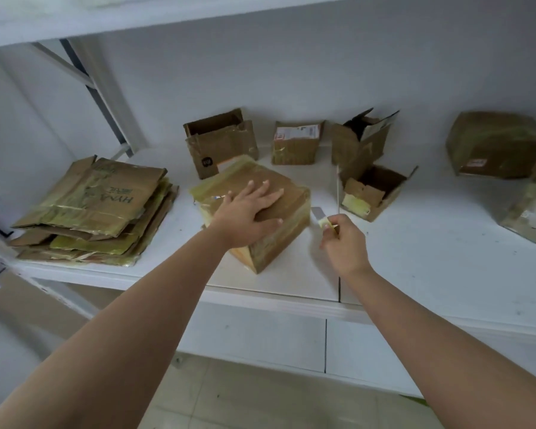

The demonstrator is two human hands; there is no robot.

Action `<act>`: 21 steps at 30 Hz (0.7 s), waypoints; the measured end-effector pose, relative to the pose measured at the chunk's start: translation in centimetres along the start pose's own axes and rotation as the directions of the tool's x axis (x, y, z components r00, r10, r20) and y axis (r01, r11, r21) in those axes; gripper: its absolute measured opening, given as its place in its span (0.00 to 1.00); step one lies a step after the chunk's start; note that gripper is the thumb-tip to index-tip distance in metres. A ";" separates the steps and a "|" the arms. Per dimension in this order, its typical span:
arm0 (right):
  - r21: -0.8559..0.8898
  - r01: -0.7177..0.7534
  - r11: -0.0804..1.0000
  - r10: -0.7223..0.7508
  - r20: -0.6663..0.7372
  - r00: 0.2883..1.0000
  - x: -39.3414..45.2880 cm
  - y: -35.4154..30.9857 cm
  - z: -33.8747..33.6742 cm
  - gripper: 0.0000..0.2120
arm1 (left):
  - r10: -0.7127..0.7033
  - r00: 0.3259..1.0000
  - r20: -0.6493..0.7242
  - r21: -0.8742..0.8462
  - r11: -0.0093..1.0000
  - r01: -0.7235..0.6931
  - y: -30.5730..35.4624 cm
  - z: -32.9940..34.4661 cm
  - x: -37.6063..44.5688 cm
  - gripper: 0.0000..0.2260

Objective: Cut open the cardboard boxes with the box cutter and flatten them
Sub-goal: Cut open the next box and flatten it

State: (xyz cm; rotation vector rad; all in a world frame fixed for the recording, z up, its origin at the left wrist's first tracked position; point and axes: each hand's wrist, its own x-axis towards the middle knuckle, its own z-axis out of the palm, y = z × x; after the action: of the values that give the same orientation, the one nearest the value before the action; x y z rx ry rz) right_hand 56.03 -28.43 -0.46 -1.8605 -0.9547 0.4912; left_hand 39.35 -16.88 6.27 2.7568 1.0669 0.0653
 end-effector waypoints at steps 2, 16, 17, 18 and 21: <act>0.074 -0.051 0.996 0.050 0.016 0.999 0.3 0.2 0.4 0.06 | -0.013 1.000 0.002 -0.014 1.000 0.013 0.0 0.0 0.4 0.27; 0.186 -0.101 0.977 0.104 -0.006 0.995 2.1 0.2 2.1 0.09 | -0.068 0.998 -0.013 0.014 0.998 0.069 0.7 0.0 0.4 0.25; 0.185 -0.101 0.978 0.103 -0.006 0.995 2.4 -0.1 2.0 0.09 | -0.083 0.996 -0.014 0.022 0.996 0.084 0.9 0.1 0.6 0.25; 0.186 -0.106 0.977 0.109 -0.004 0.994 2.7 -0.4 1.9 0.08 | -0.101 0.995 -0.013 0.025 0.995 0.101 1.2 0.2 0.8 0.24; 0.196 -0.168 0.966 0.163 0.039 0.986 4.2 -0.9 1.7 0.09 | -0.154 0.988 -0.004 -0.004 0.988 0.154 2.2 0.6 1.6 0.22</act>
State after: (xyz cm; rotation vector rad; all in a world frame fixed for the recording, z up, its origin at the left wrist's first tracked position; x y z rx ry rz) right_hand 57.07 -23.90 -0.18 -1.7631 -0.7387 0.6848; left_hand 42.03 -17.45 6.08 2.6618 1.2756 0.0523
